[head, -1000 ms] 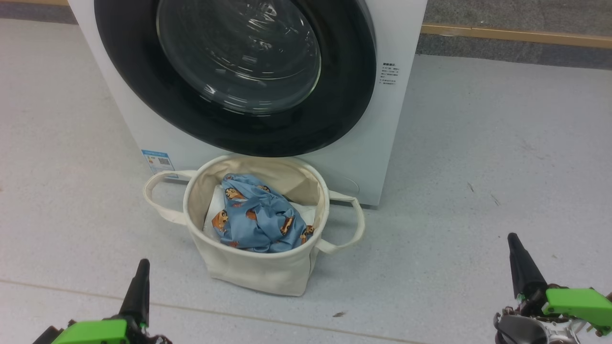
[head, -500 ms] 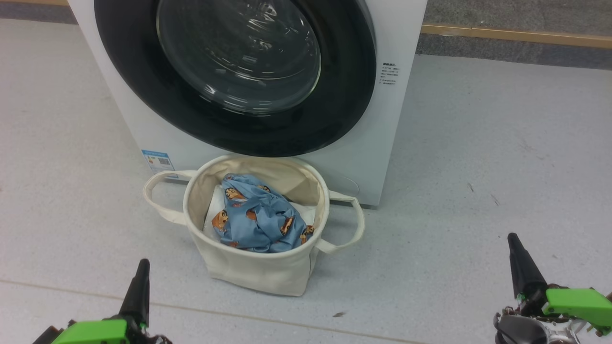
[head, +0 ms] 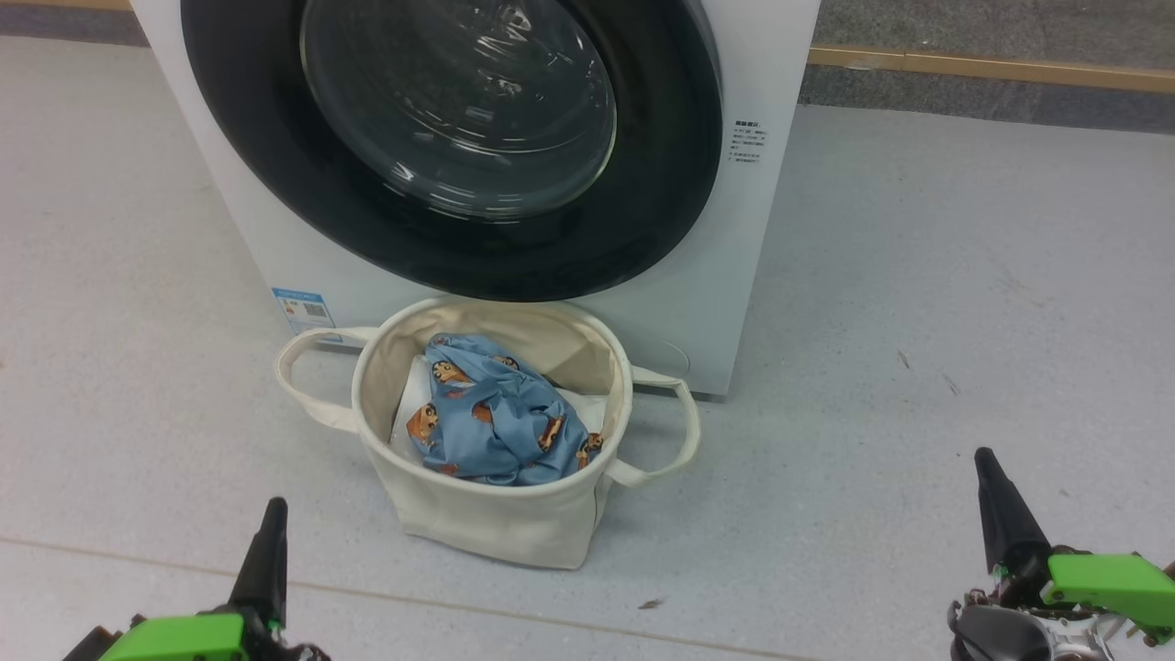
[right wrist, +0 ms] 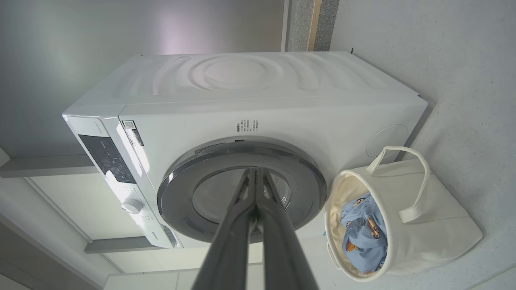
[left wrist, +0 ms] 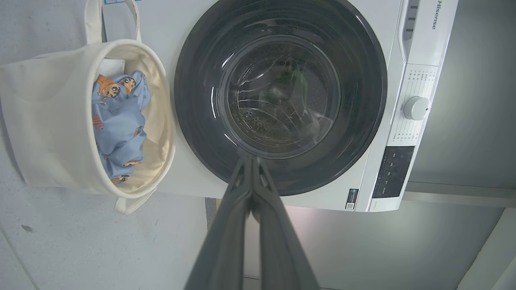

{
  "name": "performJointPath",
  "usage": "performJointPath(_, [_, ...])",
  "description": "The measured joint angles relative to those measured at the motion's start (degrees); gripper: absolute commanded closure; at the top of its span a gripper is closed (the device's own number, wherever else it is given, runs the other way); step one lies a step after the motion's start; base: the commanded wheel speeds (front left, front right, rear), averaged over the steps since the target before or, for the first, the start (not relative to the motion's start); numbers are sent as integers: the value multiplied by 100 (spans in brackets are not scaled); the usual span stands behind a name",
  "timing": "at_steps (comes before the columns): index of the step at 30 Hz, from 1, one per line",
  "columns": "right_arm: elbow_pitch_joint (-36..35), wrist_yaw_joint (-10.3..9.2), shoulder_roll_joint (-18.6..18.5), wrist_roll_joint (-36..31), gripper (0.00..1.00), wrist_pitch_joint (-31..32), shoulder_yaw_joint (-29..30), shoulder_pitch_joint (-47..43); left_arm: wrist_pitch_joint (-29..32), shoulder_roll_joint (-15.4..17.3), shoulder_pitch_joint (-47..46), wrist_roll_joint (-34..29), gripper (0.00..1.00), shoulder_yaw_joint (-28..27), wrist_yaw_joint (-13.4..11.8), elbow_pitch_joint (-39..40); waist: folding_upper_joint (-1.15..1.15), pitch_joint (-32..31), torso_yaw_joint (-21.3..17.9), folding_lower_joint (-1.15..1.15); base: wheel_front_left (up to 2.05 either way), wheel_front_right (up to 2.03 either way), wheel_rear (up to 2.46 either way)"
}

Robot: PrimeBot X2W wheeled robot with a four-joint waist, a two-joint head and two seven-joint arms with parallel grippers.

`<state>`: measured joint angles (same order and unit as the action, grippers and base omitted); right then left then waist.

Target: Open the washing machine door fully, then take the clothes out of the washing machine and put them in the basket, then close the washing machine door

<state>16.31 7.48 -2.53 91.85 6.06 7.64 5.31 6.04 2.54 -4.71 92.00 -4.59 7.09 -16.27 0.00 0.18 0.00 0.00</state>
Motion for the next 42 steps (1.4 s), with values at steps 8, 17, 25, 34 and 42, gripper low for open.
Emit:
performJointPath(8, [0, 0, 0, 0, 100, 0, 0, 0, 0, 0, 0, 0, 100, 0, 0, 0, 0, 0, 0, 0, 0, 0, 0])
performJointPath(17, [0, 0, 0, 0, 100, 0, 0, 0, 0, 0, 0, 0, 100, 0, 0, 0, 0, 0, 0, 0, 0, 0, 0])
performJointPath(25, [0, 0, 0, 0, 100, 0, 0, 0, 0, 0, 0, 0, 100, 0, 0, 0, 0, 0, 0, 0, 0, 0, 0])
performJointPath(34, [0, 0, 0, 0, 100, 0, 0, 0, 0, 0, 0, 0, 100, 0, 0, 0, 0, 0, 0, 0, 0, 0, 0])
performJointPath(42, [0, 0, 0, 0, 100, 0, 0, 0, 0, 0, 0, 0, 100, 0, 0, 0, 0, 0, 0, 0, 0, 0, 0])
